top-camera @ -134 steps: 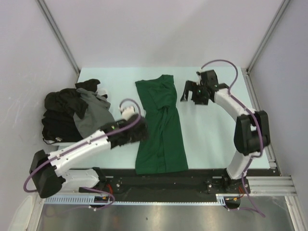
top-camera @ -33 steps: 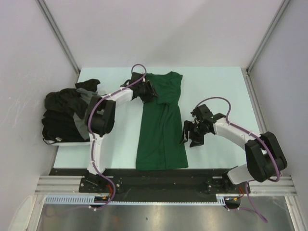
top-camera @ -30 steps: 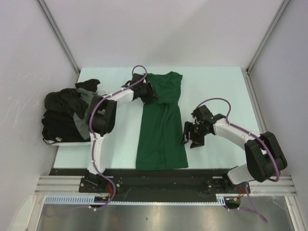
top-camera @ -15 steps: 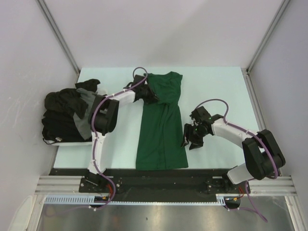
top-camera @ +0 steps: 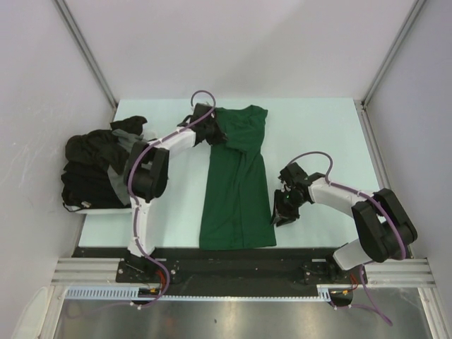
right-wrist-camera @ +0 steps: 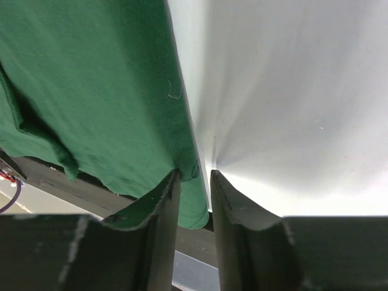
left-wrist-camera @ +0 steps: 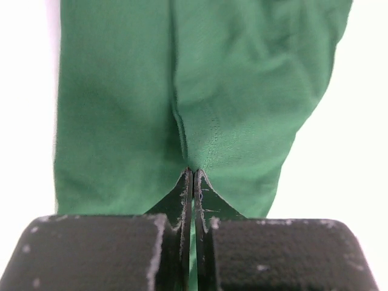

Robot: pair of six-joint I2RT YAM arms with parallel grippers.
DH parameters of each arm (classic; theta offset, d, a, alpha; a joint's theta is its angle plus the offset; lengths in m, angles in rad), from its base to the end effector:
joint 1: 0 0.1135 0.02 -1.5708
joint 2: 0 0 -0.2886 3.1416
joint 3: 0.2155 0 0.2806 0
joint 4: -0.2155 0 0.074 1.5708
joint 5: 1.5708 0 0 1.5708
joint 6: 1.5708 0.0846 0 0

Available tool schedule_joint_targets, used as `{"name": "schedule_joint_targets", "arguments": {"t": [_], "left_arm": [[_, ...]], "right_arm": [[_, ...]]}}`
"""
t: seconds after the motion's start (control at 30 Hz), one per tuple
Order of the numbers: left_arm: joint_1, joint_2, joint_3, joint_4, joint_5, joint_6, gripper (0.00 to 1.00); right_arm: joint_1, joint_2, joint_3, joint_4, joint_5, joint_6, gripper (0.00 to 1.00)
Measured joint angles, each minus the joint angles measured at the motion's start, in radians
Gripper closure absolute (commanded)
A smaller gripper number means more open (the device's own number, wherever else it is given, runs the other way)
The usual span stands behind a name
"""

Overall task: Fold and stack the t-shirts
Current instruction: Grab the bottom of the folded rectangular tshirt with both arms

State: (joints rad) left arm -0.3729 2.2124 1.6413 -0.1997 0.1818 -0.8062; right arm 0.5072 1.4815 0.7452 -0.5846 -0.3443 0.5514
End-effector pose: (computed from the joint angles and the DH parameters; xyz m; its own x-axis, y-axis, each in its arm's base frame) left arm 0.5239 -0.2214 0.1375 -0.7949 -0.4512 -0.4057 -0.1366 0.7845 -0.6049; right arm 0.2271 0.1589 0.1125 -0.9992 0.0089 -0.0393 -0.0079 0.9129 0.4081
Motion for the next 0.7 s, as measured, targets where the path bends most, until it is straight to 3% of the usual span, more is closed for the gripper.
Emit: {"name": "schedule_joint_targets", "arguments": {"t": [0.3,0.7], "left_arm": [[0.0,-0.123,-0.029,-0.012,-0.116,0.074,1.0],[0.0,-0.137,-0.164,-0.035,-0.202,0.086,1.0]], "right_arm": [[0.011,0.0,-0.007,0.012,0.0,0.006,0.71],[0.029,0.0,-0.012,0.017,0.0,0.018,0.61]]}}
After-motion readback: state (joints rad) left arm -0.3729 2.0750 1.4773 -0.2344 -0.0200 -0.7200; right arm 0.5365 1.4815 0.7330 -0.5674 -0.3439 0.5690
